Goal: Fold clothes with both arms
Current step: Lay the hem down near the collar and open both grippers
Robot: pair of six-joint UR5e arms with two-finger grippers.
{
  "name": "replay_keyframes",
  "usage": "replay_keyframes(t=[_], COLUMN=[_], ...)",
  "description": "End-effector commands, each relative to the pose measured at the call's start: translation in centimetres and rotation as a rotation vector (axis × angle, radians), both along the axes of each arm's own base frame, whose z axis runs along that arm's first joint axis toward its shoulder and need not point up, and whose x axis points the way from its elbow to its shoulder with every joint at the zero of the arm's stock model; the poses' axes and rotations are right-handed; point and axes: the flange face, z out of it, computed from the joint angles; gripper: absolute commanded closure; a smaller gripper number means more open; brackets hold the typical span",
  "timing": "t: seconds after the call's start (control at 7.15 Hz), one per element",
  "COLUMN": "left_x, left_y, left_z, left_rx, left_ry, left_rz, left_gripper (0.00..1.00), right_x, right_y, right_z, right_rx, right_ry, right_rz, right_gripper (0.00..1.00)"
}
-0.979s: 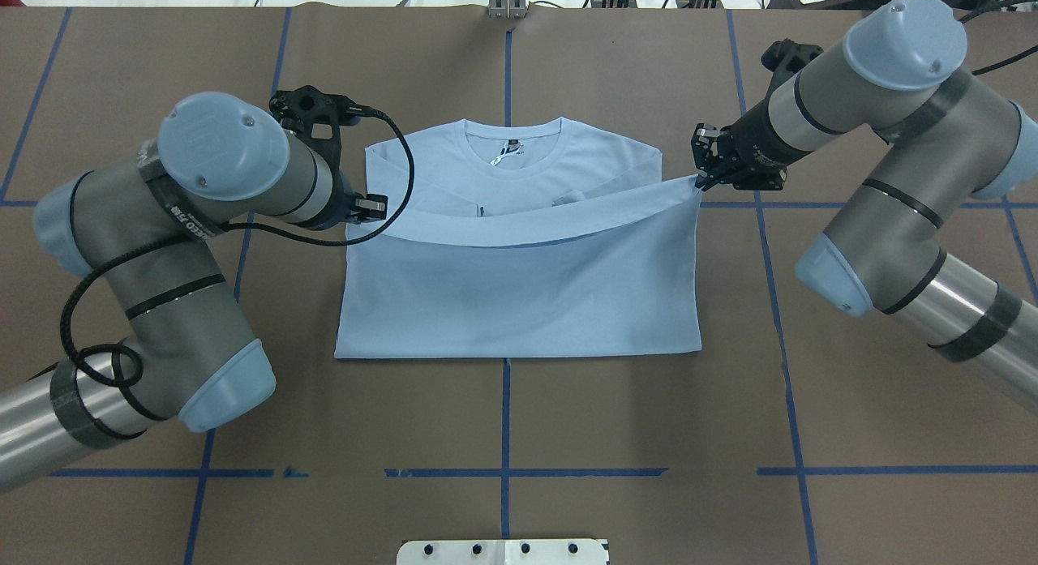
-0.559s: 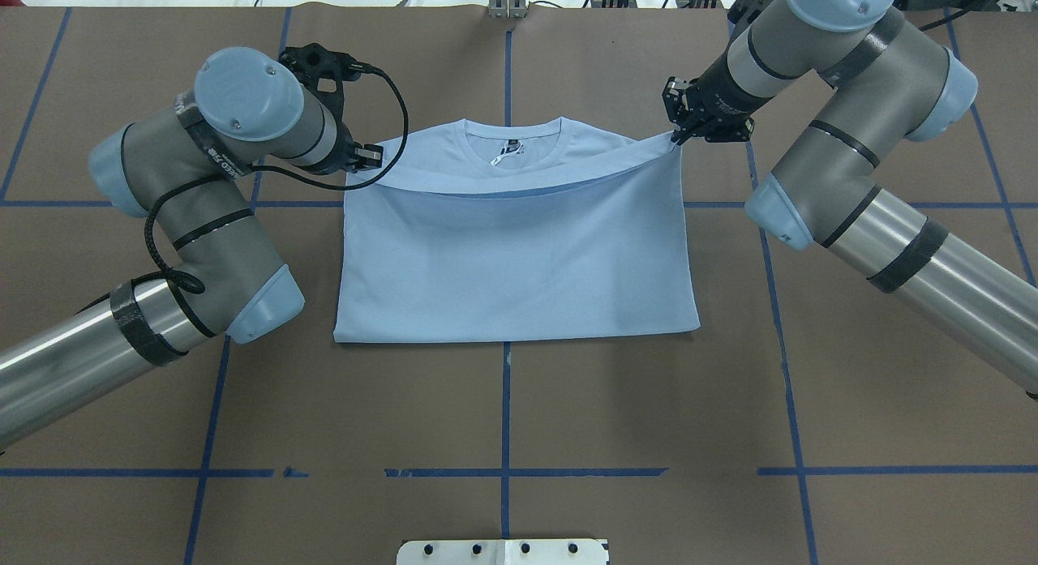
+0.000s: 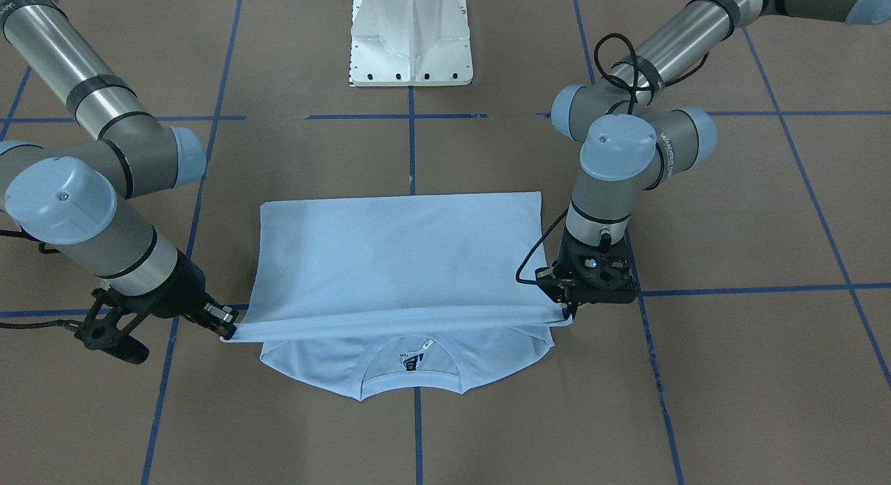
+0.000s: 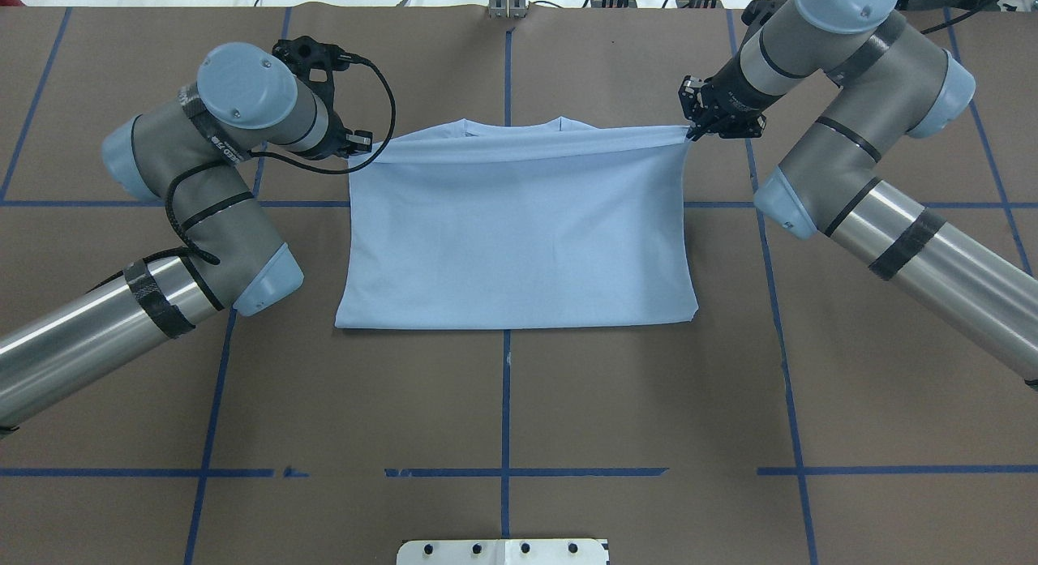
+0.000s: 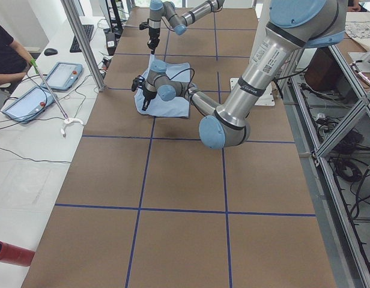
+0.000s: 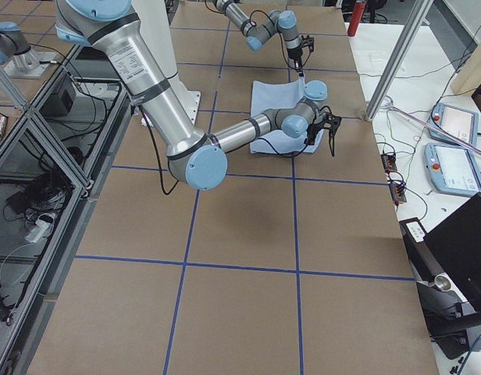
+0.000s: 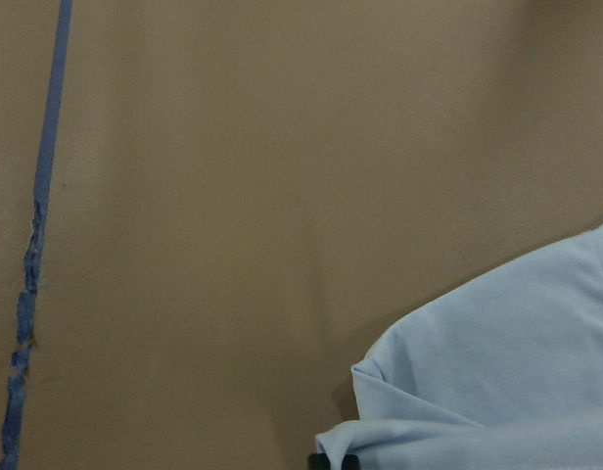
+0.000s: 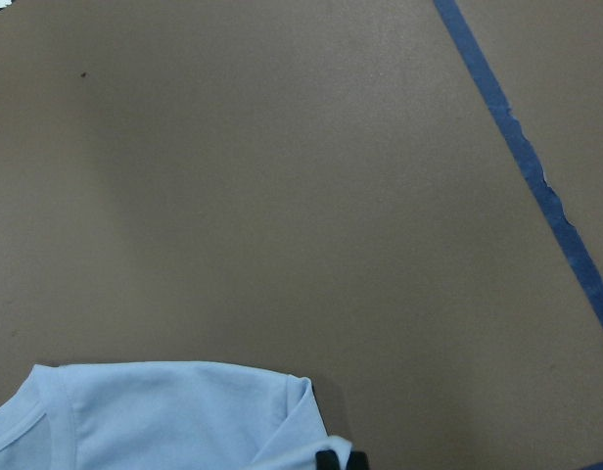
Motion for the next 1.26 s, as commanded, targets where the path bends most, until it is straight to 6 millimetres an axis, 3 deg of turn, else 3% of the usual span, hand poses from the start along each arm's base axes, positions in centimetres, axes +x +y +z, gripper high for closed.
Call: replay_keyframes(t=[0.0, 0.56, 0.7, 0.84, 0.98, 1.12], left_x=[0.3, 0.6, 0.6, 0.7, 0.8, 1.0], left_y=[-0.6, -0.9, -0.9, -0.9, -0.8, -0.9], left_z=[-0.7, -2.4, -2.7, -2.9, -2.8, -2.5], left_rx=[0.006, 0.013, 0.015, -0.005, -0.017, -0.019], left_ry=[0.007, 0.027, 0.031, 0.046, 0.052, 0.046], left_rz=[-0.004, -0.013, -0.014, -0.035, -0.044, -0.042], left_gripper=[1.0, 1.0, 1.0, 0.99, 0.73, 0.29], right_x=[-0.3, -1.2, -1.5, -1.5, -1.6, -1.8], right_y=[0.0, 0.3, 0.4, 0.4, 0.4, 0.5], right_z=[-0.1, -1.1, -1.3, -1.5, -1.6, -1.5], right_rx=[0.003, 0.02, 0.022, 0.025, 0.026, 0.027], right_ry=[0.0, -0.006, -0.008, -0.01, -0.011, -0.007], right_rz=[-0.003, -0.018, -0.022, -0.022, -0.024, -0.023], right_gripper=[1.0, 1.0, 0.91, 0.72, 0.5, 0.06])
